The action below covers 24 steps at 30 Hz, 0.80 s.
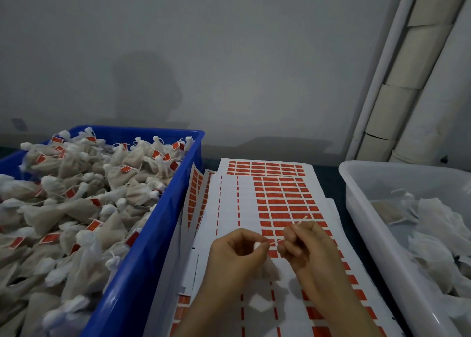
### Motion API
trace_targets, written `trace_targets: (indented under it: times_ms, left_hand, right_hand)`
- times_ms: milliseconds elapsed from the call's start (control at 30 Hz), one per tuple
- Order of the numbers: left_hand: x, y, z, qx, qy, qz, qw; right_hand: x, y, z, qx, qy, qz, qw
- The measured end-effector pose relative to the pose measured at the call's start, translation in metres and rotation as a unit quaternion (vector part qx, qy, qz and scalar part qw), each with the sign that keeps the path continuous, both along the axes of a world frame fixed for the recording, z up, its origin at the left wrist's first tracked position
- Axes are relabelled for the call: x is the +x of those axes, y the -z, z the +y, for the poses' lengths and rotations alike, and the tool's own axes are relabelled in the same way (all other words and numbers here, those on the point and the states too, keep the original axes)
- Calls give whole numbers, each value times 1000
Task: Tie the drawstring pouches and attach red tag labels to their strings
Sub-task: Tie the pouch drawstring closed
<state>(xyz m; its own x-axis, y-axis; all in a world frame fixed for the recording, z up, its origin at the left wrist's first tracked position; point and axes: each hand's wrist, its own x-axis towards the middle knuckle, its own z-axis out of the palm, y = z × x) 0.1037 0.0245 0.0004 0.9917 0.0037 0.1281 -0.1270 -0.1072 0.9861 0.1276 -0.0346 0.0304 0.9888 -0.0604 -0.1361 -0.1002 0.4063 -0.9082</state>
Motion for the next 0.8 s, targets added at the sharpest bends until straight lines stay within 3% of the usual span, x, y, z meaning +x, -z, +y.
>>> trace_targets:
  times_ms: [33,67,133,267,400,500,600,700,800]
  left_hand:
    - [-3,-5,0,5,-4,8,1000]
    - [-3,-4,-1,6,-3,7,1000]
    - [-2,-3,-2,15,-8,26,1000]
    - [0,-2,-1,11,-13,62,998]
    - [4,-5,7,-17,62,132,989]
    - [6,-12,9,-85,99,168,977]
    - [3,-8,11,-10,110,122,986]
    - [0,-8,11,-3,140,108,984]
    - [2,-4,11,13,103,120,987]
  right_hand:
    - [-16,-13,-60,3,-3,17,1000]
    - [-29,2,-75,44,7,-29,999]
    - [-28,4,-89,14,71,-12,997]
    - [-27,11,-80,-9,37,-50,998]
    - [-30,10,-81,-166,38,-99,980]
    - [-32,13,-80,-282,31,-128,950]
    - [-31,13,-78,-316,13,-130,940]
    - [-30,16,-75,-333,-11,-138,933]
    - [-26,22,-76,-378,18,-129,916]
